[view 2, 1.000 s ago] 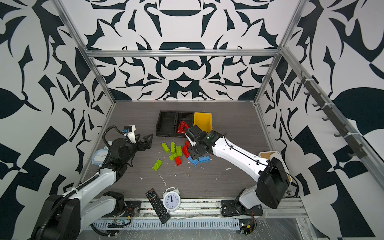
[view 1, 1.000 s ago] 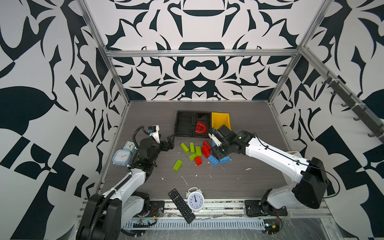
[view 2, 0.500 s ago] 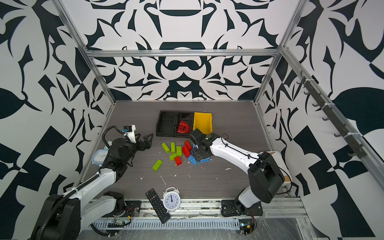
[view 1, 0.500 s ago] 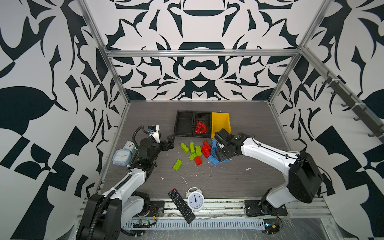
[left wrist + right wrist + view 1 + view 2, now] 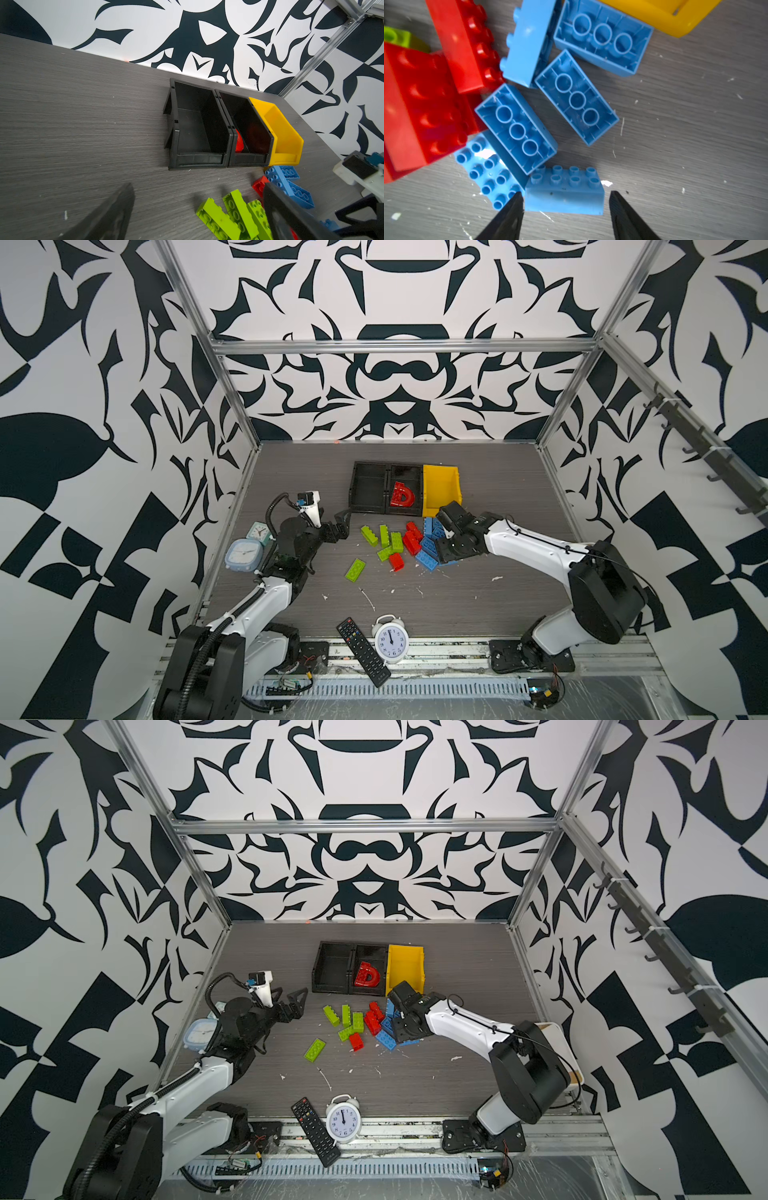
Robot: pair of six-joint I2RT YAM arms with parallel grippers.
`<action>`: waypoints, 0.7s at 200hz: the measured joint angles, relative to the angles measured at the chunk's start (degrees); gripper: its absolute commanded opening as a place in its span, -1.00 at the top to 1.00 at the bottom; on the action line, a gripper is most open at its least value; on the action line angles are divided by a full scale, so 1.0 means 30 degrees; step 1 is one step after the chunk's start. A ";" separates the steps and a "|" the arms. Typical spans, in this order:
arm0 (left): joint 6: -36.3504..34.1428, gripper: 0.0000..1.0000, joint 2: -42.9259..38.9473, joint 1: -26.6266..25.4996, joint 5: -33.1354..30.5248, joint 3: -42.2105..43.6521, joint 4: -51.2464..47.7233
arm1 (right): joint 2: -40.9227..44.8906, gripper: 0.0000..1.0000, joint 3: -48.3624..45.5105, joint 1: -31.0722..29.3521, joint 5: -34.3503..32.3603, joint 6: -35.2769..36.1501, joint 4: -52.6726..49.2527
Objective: Sort the legos into containers by color
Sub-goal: 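Move the right gripper back over the brick pile and lower onto a blue brick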
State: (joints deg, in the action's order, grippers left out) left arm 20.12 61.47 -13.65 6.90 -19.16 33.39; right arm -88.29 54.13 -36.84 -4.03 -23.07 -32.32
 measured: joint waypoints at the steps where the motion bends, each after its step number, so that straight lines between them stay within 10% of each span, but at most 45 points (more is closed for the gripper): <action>1: 0.0000 -0.98 0.0000 0.0000 0.0000 0.0000 0.0000 | -0.0015 -0.39 -0.0007 0.0007 0.0007 0.0007 0.0022; 140: 0.0000 -0.98 0.0000 0.0000 -0.0007 0.0000 0.0015 | -0.0852 -0.46 -0.1071 0.0248 0.0058 -0.0495 0.0503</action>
State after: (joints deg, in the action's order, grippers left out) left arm 20.12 61.47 -13.65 6.87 -19.16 33.43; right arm -90.85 50.92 -36.10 -3.86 -24.56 -30.81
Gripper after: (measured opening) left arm 0.990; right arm 0.726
